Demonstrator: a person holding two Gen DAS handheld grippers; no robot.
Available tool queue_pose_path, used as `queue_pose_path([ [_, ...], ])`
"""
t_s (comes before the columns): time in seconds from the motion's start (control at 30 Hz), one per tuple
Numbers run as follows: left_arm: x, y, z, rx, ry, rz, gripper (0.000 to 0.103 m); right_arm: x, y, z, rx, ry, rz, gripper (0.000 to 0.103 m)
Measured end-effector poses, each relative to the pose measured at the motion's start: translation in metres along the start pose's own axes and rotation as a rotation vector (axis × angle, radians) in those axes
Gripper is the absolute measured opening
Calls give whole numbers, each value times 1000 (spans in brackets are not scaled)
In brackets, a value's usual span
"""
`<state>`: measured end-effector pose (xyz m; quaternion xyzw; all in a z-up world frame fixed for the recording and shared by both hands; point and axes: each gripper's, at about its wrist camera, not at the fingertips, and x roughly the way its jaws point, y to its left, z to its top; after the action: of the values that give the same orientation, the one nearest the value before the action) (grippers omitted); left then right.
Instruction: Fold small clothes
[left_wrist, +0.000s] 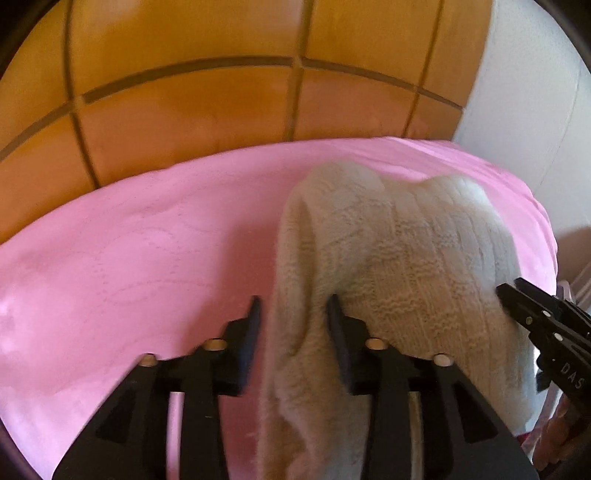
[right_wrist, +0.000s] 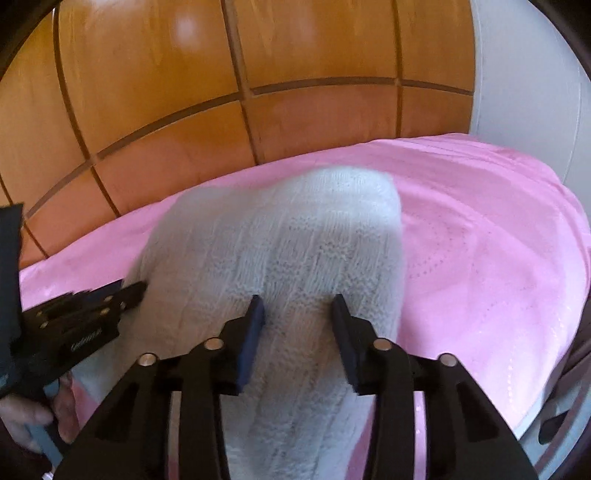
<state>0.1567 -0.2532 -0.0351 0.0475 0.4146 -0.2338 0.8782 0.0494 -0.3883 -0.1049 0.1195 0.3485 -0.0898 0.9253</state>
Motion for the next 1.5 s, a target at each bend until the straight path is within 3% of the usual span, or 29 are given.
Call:
queue_pose_path([
  [0.07, -16, 3, -3, -10, -27, 16, 61, -9, 6, -5, -4, -4, 16, 75],
  [0.13, -35, 7, -8, -30, -69, 27, 67, -15, 17, -8, -20, -19, 12, 75],
  [0.27, -63, 15, -20, -63, -114, 37, 70, -34, 33, -23, 11, -36, 5, 89],
  [0.47, -94, 22, -43, -90, -159, 67, 76, -54, 44, -45, 72, -60, -44, 99],
  [0.77, -114, 29, -72, -113, -169, 127, 76, -73, 52, -63, 88, -122, -165, 101],
  [0.87, -119, 30, -79, -119, -179, 152, 85, -79, 53, -66, 94, -142, -188, 101],
  [1.2, -129, 29, -95, -138, -184, 176, 91, -79, 57, -65, 71, -129, -225, 101],
  [1.37, -130, 26, -96, -135, -172, 162, 99, -79, 59, -67, 61, -124, -212, 101],
  [1.5, -134, 23, -97, -130, -174, 146, 99, -78, 59, -69, 54, -121, -206, 101],
])
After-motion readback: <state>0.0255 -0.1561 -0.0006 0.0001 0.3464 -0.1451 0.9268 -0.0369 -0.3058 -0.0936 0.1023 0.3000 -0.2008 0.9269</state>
